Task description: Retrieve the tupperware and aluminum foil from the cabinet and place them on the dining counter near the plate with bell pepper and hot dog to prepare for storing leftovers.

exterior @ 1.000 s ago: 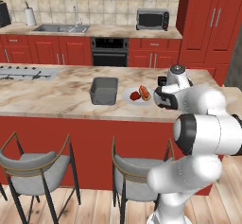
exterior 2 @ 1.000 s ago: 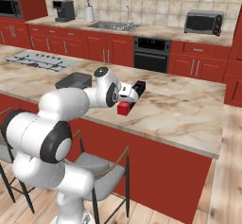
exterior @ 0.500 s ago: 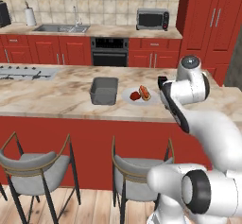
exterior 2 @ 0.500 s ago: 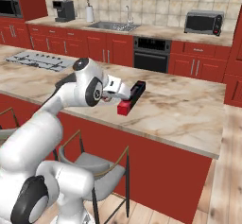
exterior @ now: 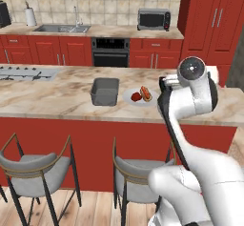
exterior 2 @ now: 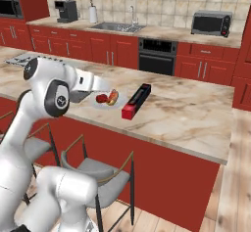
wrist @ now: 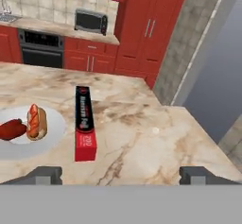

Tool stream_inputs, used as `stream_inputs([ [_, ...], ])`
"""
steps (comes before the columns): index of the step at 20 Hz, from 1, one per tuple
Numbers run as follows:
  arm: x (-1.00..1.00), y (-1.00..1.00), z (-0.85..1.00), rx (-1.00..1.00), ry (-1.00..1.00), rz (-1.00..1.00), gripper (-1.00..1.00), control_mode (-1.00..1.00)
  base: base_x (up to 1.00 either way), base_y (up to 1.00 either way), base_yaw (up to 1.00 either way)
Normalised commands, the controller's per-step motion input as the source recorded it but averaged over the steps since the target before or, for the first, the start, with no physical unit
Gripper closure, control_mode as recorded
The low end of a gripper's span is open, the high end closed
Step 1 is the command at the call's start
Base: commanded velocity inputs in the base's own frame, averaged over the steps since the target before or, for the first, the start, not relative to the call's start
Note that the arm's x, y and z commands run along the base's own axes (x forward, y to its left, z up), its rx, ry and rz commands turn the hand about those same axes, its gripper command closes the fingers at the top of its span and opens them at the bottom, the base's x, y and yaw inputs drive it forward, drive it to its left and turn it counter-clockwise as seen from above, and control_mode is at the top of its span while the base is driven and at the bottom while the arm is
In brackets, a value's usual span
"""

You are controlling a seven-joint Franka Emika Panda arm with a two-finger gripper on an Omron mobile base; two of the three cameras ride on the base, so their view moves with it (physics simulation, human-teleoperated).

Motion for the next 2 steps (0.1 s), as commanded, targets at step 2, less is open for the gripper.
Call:
stream_inputs([
  [2, -0.74, 0.61, 0.87, -0.12, -0.29, 0.00, -1.00, -1.00, 0.00, 0.00, 0.00],
])
